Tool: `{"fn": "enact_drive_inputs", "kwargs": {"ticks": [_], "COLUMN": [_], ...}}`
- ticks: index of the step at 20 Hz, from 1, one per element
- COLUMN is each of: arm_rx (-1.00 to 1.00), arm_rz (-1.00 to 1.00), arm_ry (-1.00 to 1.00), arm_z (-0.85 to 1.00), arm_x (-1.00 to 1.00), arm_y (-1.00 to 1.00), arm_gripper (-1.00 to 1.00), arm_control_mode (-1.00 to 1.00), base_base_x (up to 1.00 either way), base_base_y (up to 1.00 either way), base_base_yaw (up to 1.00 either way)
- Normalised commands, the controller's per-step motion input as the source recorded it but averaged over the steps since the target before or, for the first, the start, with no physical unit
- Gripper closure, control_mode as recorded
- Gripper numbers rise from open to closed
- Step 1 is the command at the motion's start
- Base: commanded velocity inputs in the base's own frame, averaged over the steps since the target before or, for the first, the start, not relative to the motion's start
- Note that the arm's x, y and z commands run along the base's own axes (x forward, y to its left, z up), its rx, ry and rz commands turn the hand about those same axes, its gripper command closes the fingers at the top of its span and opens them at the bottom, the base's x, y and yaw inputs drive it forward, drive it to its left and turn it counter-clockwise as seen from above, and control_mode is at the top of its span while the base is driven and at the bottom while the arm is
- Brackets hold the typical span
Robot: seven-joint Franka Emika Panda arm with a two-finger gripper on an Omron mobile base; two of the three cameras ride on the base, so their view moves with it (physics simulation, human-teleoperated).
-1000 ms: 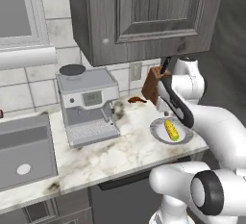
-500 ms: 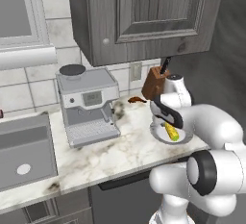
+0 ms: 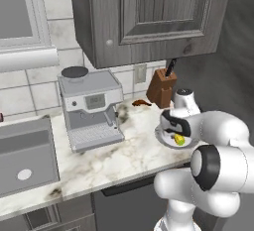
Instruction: Pick the corn from the counter and place it in the microwave.
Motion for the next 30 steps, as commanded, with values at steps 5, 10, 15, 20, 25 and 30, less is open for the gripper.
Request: {"fn": "enact_drive_inputs", "kwargs": {"ticks": [5,10,15,20,25,30], "arm_rx": [0.01,0.05,0.05,0.03,0.00,-0.01], "arm_rz": [-0.09,-0.02,0.00,-0.01,-0.01,0.00], "arm_ry": [0.00,0.00,0.00,0.00,-0.05,-0.21], "arm_z": [-0.38,-0.24,-0.10,-0.12,0.01,0.61], "arm_x": [0.24,0.52,0.35,-0.11,-0.27,-0.53], "arm_y": [-0.16,-0.12,0.00,0.00,-0.03,0.28], "arm_gripper": [-1.00,-1.00,-1.00,1.00,1.00,1.00], "arm_control_mode": [-1.00,-1.00,-1.00,-1.00,-1.00,-1.00], "base_base_x": [0.00,0.00,0.00,0.00,0.00,0.00], "base_base_y": [0.00,0.00,0.00,0.00,0.00,0.00], "base_base_yaw": [0.00,0.00,0.00,0.00,0.00,0.00]}}
